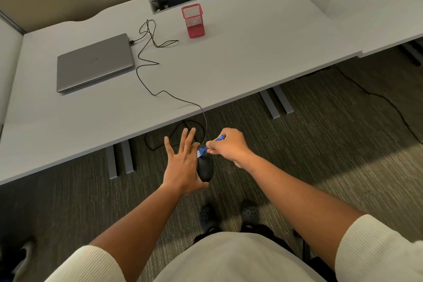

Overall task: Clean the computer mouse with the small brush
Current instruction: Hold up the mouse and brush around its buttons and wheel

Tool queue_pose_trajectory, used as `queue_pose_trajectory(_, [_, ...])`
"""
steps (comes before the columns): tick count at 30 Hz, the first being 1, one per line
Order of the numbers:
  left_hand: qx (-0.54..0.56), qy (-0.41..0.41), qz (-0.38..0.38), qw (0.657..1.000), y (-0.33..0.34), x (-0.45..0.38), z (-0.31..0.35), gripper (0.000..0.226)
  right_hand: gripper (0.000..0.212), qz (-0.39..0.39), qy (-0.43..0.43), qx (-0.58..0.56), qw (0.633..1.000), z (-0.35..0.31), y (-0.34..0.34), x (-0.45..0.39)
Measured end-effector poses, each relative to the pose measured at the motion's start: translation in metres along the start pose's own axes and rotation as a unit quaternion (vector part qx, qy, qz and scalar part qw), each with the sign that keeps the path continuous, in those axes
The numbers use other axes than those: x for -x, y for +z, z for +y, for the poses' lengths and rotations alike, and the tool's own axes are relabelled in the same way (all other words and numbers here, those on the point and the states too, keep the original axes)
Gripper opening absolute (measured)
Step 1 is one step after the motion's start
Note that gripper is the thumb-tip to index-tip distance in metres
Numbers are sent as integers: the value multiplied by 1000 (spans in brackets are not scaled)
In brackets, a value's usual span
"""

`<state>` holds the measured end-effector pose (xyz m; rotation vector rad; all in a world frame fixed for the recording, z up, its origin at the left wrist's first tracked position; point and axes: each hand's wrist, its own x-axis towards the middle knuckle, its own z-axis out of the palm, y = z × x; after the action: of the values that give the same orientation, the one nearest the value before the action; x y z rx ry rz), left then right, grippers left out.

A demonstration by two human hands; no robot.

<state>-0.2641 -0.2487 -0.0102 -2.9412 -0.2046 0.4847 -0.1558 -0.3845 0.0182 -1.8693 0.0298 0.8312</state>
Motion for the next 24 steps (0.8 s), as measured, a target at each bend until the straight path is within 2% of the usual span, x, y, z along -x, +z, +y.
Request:
queue_pose_trajectory(3, [-3,3,-3,1000,2,-1,1,124,20,-32,10,20,999,0,1,1])
queue_pose_trajectory(7, [9,6,5,1000,1,-2,3,124,17,62,-10,44,997,-5,-1,-1])
queue_pose_trajectory(8, [6,5,3,1000,2,-1,2,125,17,43,-10,57,997,-7,-3,-1])
queue_pose_trajectory(11, [-5,1,-4,1000,4,-1,1,125,19,-108,29,87,990,-12,-9,5])
queue_pose_trajectory(12, [-4,-1,-4,1000,4,0,1,124,20,-128,32,109,985,-11,-10,6])
queue_pose_trajectory(13, [0,-2,-3,1000,4,0,1,124,20,-118,27,129,984,-11,-10,6])
queue_pose_trajectory(17, [23,-4,7,1000,2,-1,-1,121,19,46,-38,145,988,-12,-10,1])
queue_pose_trajectory(19, [26,-3,10,1000,3,-1,-2,122,22,88,-70,146,983,-14,-11,-2])
queue_pose_trajectory(21, [32,-4,8,999,4,-1,-1,122,24,35,-87,173,980,-14,-13,-2])
queue_pose_trajectory(24, [17,-5,-3,1000,6,-1,-1,123,26,-129,-104,271,948,-12,-11,6])
